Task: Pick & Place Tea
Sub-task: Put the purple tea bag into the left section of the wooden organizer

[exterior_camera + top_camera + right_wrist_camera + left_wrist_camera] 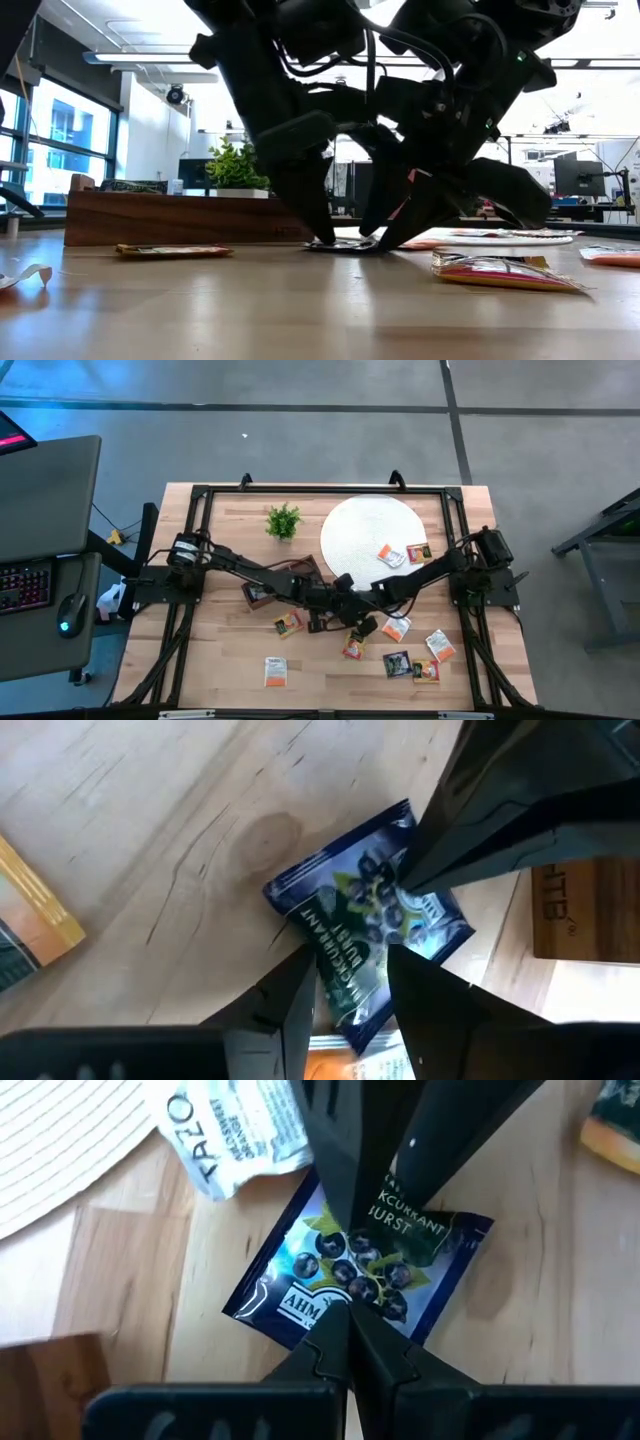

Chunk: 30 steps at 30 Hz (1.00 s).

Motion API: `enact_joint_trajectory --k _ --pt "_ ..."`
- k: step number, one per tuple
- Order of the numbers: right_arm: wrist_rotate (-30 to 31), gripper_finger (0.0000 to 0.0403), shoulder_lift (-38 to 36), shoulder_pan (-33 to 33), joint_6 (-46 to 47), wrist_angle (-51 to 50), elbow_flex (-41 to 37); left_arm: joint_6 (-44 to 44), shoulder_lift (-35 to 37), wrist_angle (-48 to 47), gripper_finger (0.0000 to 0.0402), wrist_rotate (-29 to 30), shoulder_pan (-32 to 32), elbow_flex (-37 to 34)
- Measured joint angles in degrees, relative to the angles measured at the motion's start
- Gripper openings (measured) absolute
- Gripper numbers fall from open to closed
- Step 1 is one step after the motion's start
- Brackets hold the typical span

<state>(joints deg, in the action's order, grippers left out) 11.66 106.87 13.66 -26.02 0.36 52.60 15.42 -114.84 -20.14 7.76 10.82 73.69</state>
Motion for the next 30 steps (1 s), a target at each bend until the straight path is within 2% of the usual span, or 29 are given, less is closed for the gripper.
enact_joint_trajectory --k 8,11,15,21,25,28,30 --pt "-0.33 0.0117 0.04 -0.45 -1.89 0.00 0.00 -0.48 -0.15 0.24 0.0000 0.56 0.03 -0.07" --pt "-0.79 0.0083 0.10 -0.47 -2.26 0.32 0.00 -0.57 -0.19 0.09 0.0000 0.54 0.05 -0.09" --pt "-0.68 0.0014 0.15 -0.51 -2.36 0.35 0.00 -0.57 -0.23 0.07 0.0000 0.57 0.05 -0.09" --pt "3.09 0.0011 -0.20 0.70 -3.37 -0.23 0.00 -0.84 0.92 -1.47 0.0000 0.73 0.06 -0.23" --pt "6.14 0.0006 -0.37 2.51 -10.43 -0.09 -0.02 -2.03 1.93 -2.02 0.0000 0.46 0.25 -0.42" --pt "7.60 0.0003 -0.31 4.10 -20.27 -0.43 -0.14 -2.20 5.22 -4.50 0.0001 -0.56 0.10 -0.40" --pt "10.84 0.0003 -0.35 5.29 -26.66 -0.89 -0.07 -2.65 5.88 -5.03 0.0001 -0.54 -0.16 -0.10"
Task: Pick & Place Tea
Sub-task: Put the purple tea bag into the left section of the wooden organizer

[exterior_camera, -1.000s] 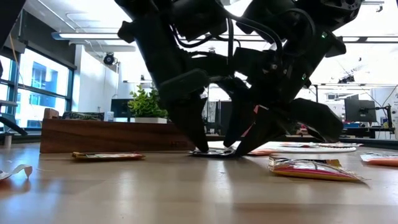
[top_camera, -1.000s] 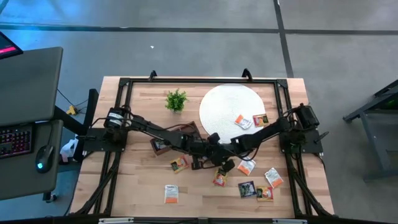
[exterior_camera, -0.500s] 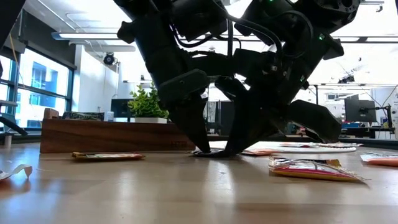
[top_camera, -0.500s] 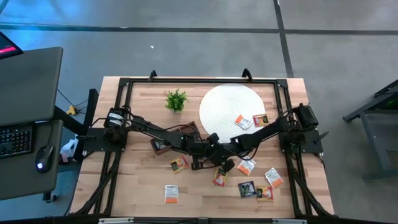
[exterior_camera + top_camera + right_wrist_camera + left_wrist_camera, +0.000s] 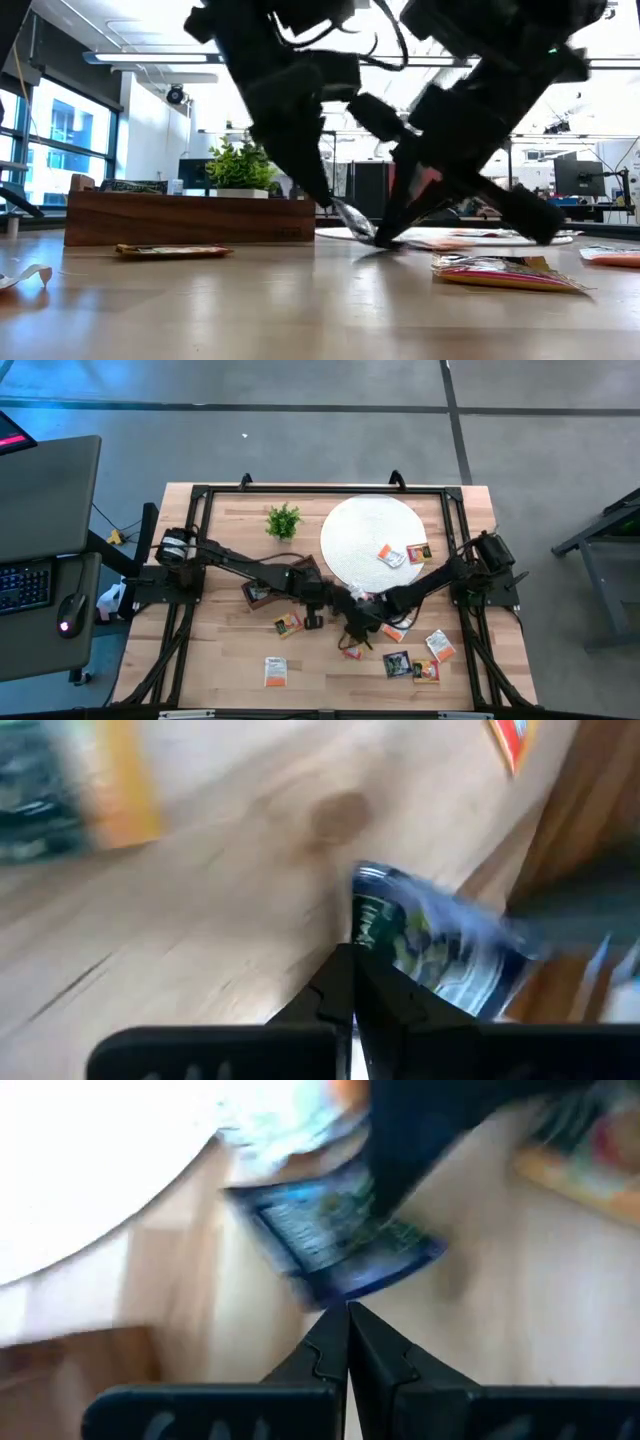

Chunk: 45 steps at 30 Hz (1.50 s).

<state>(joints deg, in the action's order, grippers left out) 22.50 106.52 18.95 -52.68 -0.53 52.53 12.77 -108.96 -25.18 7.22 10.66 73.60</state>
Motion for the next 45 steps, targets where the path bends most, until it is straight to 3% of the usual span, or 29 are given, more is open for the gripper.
enact_joint_trajectory --k 4,7,17,22,25,31,38,45 --pt "5.84 0.0002 0.00 1.94 -15.67 -0.40 0.00 -2.56 0.45 -3.94 0.0001 0.04 0.25 -0.34" --pt "8.20 0.0002 -0.02 3.08 -21.11 2.73 0.04 -4.48 0.78 -4.98 0.0007 0.06 0.23 -0.21" --pt "12.08 0.0001 -0.07 4.03 -18.04 3.30 0.04 -3.58 0.69 -9.65 0.0102 2.32 0.21 -0.15" --pt "19.31 0.0001 -0.13 3.97 -11.56 3.17 0.07 2.42 3.92 -17.45 0.0110 8.52 1.01 -0.17" --pt "20.57 0.0001 -0.13 3.99 -9.50 4.23 0.07 3.25 6.86 -21.76 0.0110 10.49 1.65 -0.19" --pt "18.42 0.0000 -0.13 2.28 9.74 18.28 0.07 9.44 18.15 -31.99 0.0110 14.53 3.04 -0.12" --pt "-0.64 0.0000 2.48 -2.56 18.05 40.38 4.44 21.33 32.58 -42.71 0.0111 27.46 5.58 -0.10" --pt "0.50 0.0000 15.22 -6.30 20.21 29.45 25.76 26.54 42.31 -43.89 0.0111 33.60 7.03 -0.12"
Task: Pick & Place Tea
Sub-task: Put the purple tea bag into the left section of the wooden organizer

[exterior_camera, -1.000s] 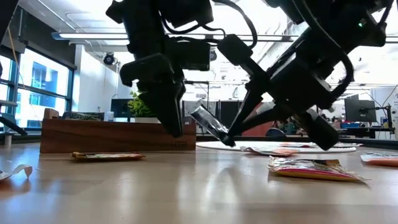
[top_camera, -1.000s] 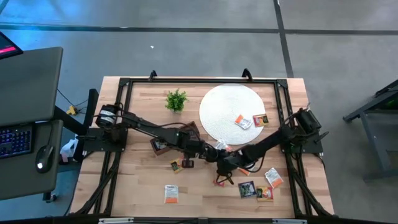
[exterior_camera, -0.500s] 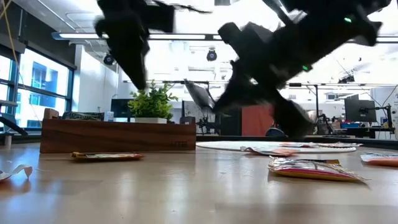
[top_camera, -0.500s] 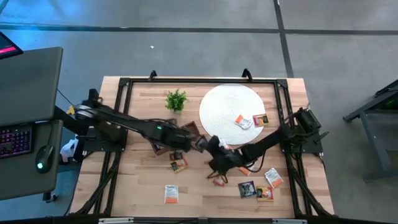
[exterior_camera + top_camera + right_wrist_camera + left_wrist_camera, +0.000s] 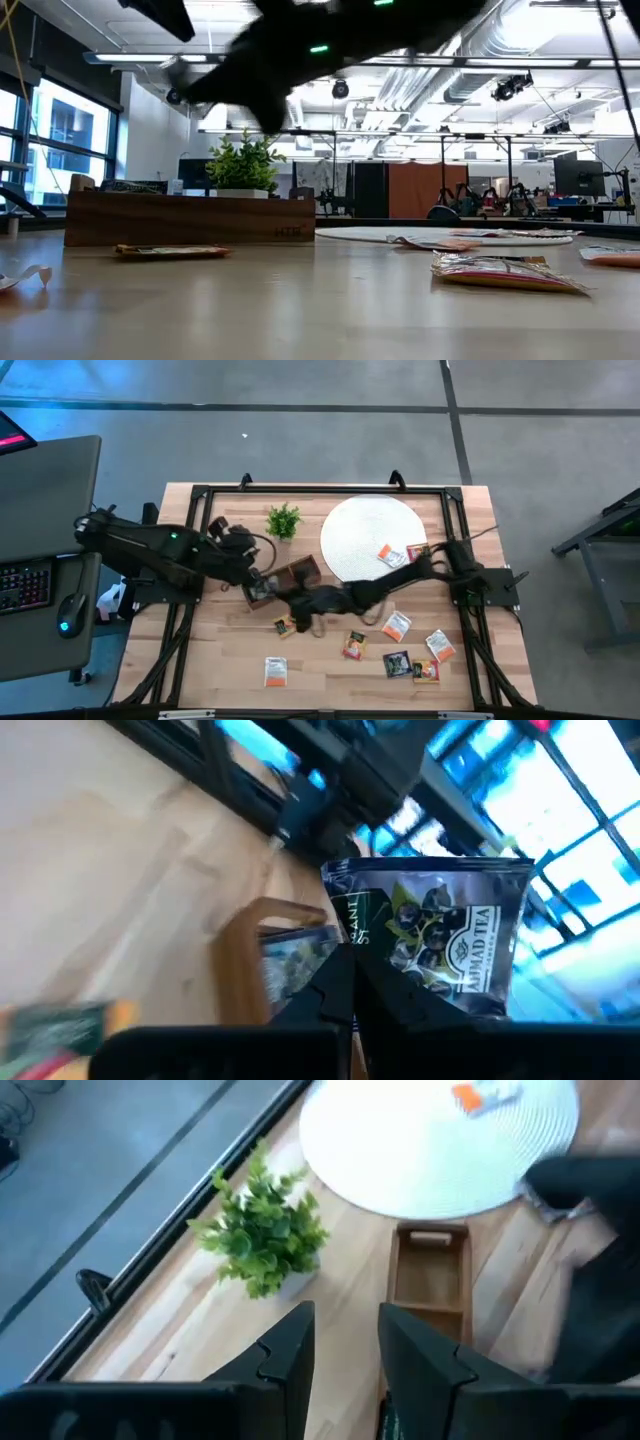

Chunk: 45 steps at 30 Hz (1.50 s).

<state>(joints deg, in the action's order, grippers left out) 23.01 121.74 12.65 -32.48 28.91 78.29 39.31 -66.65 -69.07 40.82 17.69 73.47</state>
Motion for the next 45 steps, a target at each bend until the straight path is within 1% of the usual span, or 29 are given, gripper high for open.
enact_joint_trajectory --k 2,6,9,12,18,20,25,29,32,40,45 --pt "0.20 0.0000 4.12 -0.87 0.49 -4.18 6.30 -0.02 1.65 -0.19 0.0111 0.19 -0.02 0.00" --pt "1.66 0.0000 12.06 -2.25 0.54 -13.39 18.01 -0.03 2.38 -0.56 0.0111 0.22 -0.02 0.00" --pt "1.76 0.0000 16.04 -2.86 0.53 -20.33 24.20 -0.02 2.45 -1.73 0.0111 0.01 -0.02 0.00" --pt "1.88 0.0000 18.22 -3.24 0.56 -25.28 27.42 -0.04 2.17 -2.05 0.0111 -0.14 -0.02 -0.02" --pt "-4.49 0.0000 18.70 -3.62 1.33 -26.88 28.01 -0.48 1.68 -1.85 0.0111 0.08 -0.02 -0.09" --pt "-5.23 0.0004 18.70 -3.65 2.33 -26.79 28.01 -0.48 1.64 -1.83 0.0111 0.08 -0.02 -0.09" --pt "-2.48 0.0034 18.68 -3.65 1.39 -26.92 28.01 -0.46 1.64 -1.80 0.0111 0.10 -0.02 -0.09" --pt "-2.10 0.0062 18.63 -3.68 1.05 -26.89 28.01 -0.46 1.62 -1.81 0.0111 0.10 -0.02 -0.09" --pt "-1.95 0.0076 18.57 -3.68 0.99 -26.89 28.01 -0.46 1.62 -1.81 0.0111 0.11 -0.02 -0.09" --pt "-1.08 0.0079 17.23 -2.53 0.97 -28.29 27.94 -0.20 1.62 -2.06 0.0111 0.09 -0.02 -0.09" --pt "0.48 0.0079 13.01 -0.79 0.99 -32.64 27.94 0.81 0.59 -3.12 0.0111 -2.53 -0.02 -0.02"
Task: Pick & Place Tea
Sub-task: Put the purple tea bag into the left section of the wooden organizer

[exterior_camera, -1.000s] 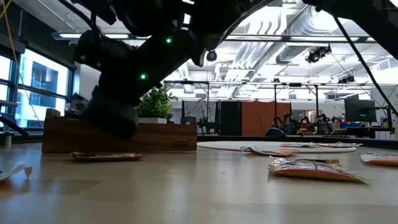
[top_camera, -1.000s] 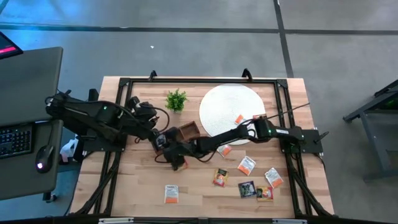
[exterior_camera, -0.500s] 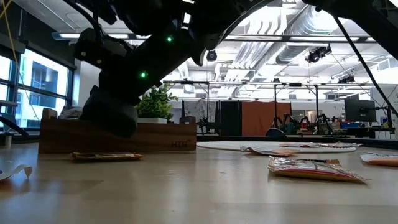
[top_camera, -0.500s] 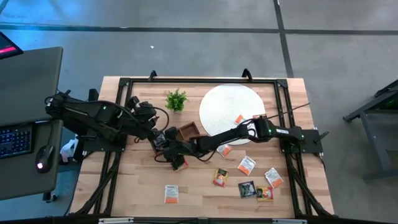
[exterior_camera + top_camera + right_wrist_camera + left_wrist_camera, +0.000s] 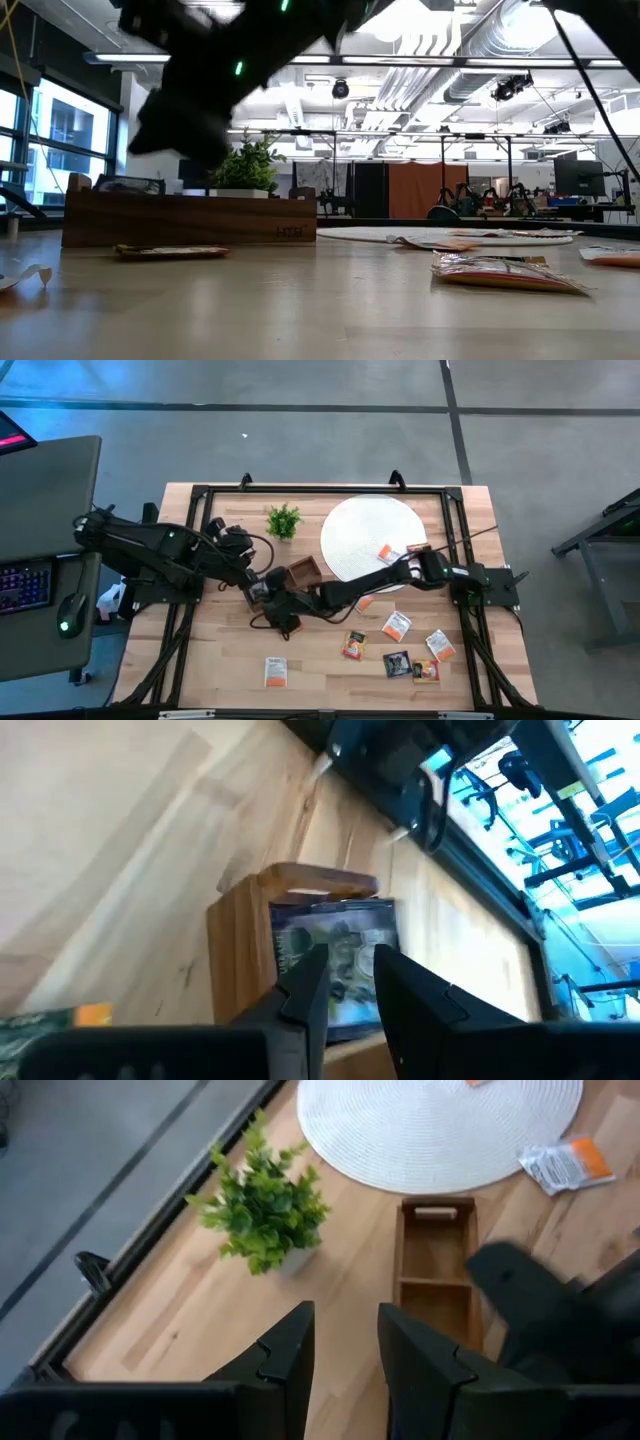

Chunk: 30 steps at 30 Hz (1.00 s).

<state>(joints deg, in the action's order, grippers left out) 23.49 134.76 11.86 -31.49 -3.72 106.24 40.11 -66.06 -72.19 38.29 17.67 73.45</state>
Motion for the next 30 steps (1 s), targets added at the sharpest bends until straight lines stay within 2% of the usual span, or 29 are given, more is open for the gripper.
enact_joint_trajectory --k 5,9,15,19,21,23,26,30 --pt "0.19 0.0079 -4.30 1.36 4.83 -9.83 0.00 1.31 -2.61 -0.92 0.0110 -3.04 0.07 0.03" --pt "1.33 0.0079 -8.63 2.21 10.77 -23.04 0.00 2.31 -5.87 -1.55 0.0110 -4.44 0.13 0.02" --pt "11.11 0.0078 -16.82 4.45 18.62 -50.38 0.00 0.10 -10.25 -1.62 0.0110 -3.37 0.77 0.02" --pt "12.06 0.0078 -24.16 6.01 36.31 -67.77 -1.63 -0.16 -11.12 -4.41 0.0110 -3.40 0.77 -0.02" --pt "8.80 0.0078 -29.32 7.19 43.95 -69.26 -6.51 1.65 -10.93 -5.84 0.0110 -3.08 1.40 -0.02" --pt "4.24 0.0078 -35.14 9.33 46.93 -65.68 -14.39 3.47 -10.13 -7.47 0.0110 -1.75 2.67 -0.13" --pt "-2.45 0.0078 -43.52 13.66 48.42 -53.97 -28.11 5.48 -8.78 -7.87 0.0110 0.12 5.37 0.02" --pt "-6.37 0.0081 -52.68 18.04 54.80 -40.47 -42.32 7.72 -8.63 -7.41 0.0110 3.73 9.01 -0.02"
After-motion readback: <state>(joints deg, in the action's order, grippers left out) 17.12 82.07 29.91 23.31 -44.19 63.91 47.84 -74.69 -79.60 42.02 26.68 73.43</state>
